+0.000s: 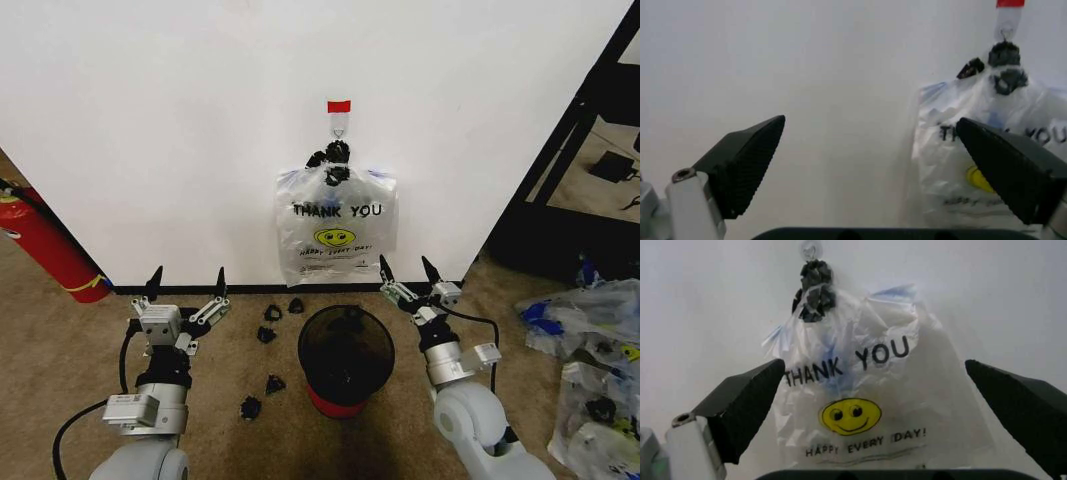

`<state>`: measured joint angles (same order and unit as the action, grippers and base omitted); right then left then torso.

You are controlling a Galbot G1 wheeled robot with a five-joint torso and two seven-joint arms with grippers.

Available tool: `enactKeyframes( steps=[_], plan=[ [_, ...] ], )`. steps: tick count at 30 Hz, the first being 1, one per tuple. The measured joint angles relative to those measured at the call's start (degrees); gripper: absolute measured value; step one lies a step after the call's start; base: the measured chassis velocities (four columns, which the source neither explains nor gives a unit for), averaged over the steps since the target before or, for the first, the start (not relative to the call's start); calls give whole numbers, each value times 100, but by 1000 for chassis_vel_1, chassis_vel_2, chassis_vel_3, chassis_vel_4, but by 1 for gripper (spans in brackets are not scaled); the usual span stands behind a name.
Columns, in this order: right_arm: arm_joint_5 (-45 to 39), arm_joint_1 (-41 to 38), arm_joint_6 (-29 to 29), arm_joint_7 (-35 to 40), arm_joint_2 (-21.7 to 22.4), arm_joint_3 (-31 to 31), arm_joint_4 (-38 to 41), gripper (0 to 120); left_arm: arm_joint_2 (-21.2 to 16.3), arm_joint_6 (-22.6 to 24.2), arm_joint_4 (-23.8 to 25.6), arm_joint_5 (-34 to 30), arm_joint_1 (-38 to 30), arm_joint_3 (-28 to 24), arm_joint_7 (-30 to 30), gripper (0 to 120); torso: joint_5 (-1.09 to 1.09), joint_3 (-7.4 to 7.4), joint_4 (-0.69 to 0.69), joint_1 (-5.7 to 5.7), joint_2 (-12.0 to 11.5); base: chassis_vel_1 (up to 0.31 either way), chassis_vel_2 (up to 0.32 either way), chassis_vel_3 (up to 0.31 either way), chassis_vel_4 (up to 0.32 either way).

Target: Pick up the garbage bag from the wall and place it over the trash bin.

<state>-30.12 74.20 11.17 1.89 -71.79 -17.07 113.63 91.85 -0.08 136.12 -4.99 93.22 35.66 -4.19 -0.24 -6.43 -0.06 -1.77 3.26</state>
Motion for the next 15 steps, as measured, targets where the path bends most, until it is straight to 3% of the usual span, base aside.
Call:
enactKeyframes(
  steps=[3,7,11,15],
  plan=[
    [-121,-130,-96,9,-162,71,-30,100,-3,278,47,-426,-18,-87,106,100,0,0,-1,0,0,0,0,0,0],
    [-379,-447,-155,9,-279,259,-178,100,-2,323,-6,-444,-43,-113,124,100,0,0,-2,0,0,0,0,0,0],
    [-1099,-1016,-139,4,-384,466,-519,100,16,325,-78,-352,-46,-208,126,100,0,0,0,0,0,0,0,0,0],
    [-2696,-1835,-76,99,-631,686,-1110,100,17,325,-161,-233,-17,-317,124,100,-1,0,1,0,0,0,0,0,0]
  ],
)
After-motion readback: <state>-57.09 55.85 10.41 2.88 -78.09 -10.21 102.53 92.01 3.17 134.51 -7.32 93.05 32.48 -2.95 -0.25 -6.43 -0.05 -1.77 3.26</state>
